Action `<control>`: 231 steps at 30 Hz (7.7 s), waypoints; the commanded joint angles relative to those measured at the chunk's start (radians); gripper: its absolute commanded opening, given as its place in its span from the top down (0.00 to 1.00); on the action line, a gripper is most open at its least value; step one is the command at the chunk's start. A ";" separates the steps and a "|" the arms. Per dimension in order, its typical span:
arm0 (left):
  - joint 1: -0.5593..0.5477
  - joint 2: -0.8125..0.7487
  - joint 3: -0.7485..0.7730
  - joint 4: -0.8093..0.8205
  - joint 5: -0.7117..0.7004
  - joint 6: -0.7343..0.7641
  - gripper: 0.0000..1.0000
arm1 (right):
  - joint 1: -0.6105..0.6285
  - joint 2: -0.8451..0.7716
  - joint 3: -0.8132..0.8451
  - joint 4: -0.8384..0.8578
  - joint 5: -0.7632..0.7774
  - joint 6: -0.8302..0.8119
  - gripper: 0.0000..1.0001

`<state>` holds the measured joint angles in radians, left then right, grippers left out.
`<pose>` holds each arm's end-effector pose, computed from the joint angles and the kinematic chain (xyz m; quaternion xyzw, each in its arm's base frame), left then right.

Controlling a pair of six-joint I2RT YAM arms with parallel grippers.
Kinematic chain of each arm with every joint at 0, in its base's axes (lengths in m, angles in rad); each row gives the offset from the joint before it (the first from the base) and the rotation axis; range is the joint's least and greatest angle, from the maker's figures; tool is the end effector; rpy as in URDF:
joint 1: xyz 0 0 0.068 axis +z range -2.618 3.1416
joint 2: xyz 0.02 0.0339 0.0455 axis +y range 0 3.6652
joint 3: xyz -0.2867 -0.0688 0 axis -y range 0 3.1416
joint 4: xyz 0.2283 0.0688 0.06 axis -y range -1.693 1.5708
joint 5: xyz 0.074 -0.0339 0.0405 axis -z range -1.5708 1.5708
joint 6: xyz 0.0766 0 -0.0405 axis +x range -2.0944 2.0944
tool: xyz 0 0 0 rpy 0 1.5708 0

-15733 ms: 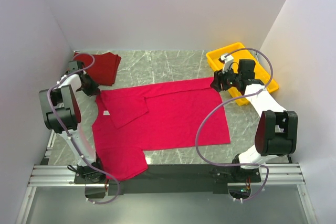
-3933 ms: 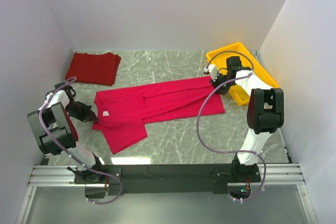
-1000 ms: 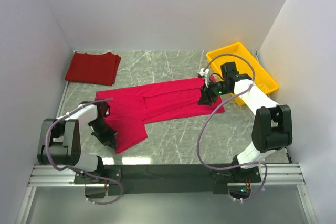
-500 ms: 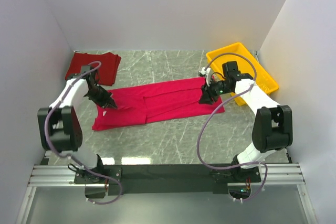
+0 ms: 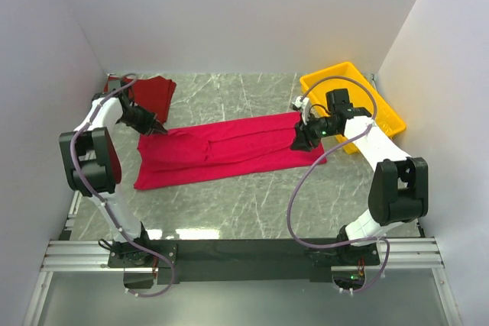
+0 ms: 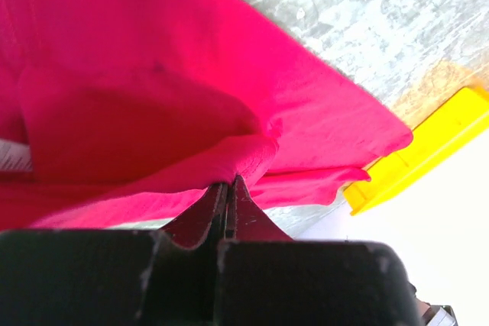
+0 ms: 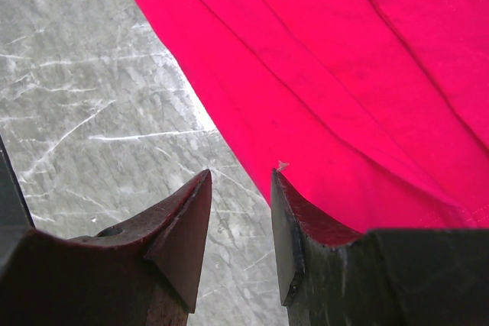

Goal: Fold and stack the t-shirts
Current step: Fold the tshirt

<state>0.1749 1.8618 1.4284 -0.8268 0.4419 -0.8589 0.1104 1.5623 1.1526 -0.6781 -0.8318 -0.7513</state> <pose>0.3784 0.0336 0.2103 -0.4469 0.8548 -0.2546 0.0696 0.3011 0.0903 0.2531 -0.4587 0.7667 0.3034 0.3312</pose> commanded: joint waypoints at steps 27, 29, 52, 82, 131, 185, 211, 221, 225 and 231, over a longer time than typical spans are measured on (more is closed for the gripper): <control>0.043 0.126 0.092 0.100 0.066 0.070 0.93 | -0.008 -0.015 -0.010 0.000 -0.010 -0.003 0.56; 0.048 0.116 0.089 0.107 0.055 0.066 0.78 | -0.008 -0.015 -0.013 0.000 -0.007 -0.003 0.56; 0.057 -0.116 0.003 0.065 -0.175 0.374 0.54 | -0.009 -0.004 0.013 0.018 0.109 0.041 0.56; 0.115 -0.282 -0.410 0.052 -0.420 0.353 0.58 | -0.097 0.081 -0.001 0.132 0.378 0.383 0.55; 0.117 -0.322 -0.405 -0.057 -0.355 0.437 0.99 | -0.103 0.182 -0.022 0.140 0.677 0.523 0.55; 0.184 -0.504 -0.445 -0.113 -0.279 0.422 0.99 | -0.198 -0.073 -0.212 0.147 0.531 0.460 1.00; 0.241 -0.770 -0.551 -0.159 -0.439 0.156 0.99 | -0.272 -0.156 -0.324 0.360 0.599 0.449 1.00; 0.244 -0.728 -0.637 -0.178 -0.401 0.185 0.99 | -0.281 -0.122 -0.316 0.344 0.594 0.383 1.00; 0.244 -0.734 -0.634 -0.210 -0.413 0.167 0.99 | -0.290 -0.128 -0.353 0.350 0.622 0.357 1.00; 0.242 -0.782 -0.646 -0.236 -0.439 0.138 1.00 | -0.291 -0.101 -0.335 0.330 0.623 0.351 1.00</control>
<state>0.4110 1.1175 0.7799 -1.0382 0.0540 -0.6991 -0.1646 1.4521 0.8032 -0.3668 -0.2554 -0.3664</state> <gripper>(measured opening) 0.012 0.007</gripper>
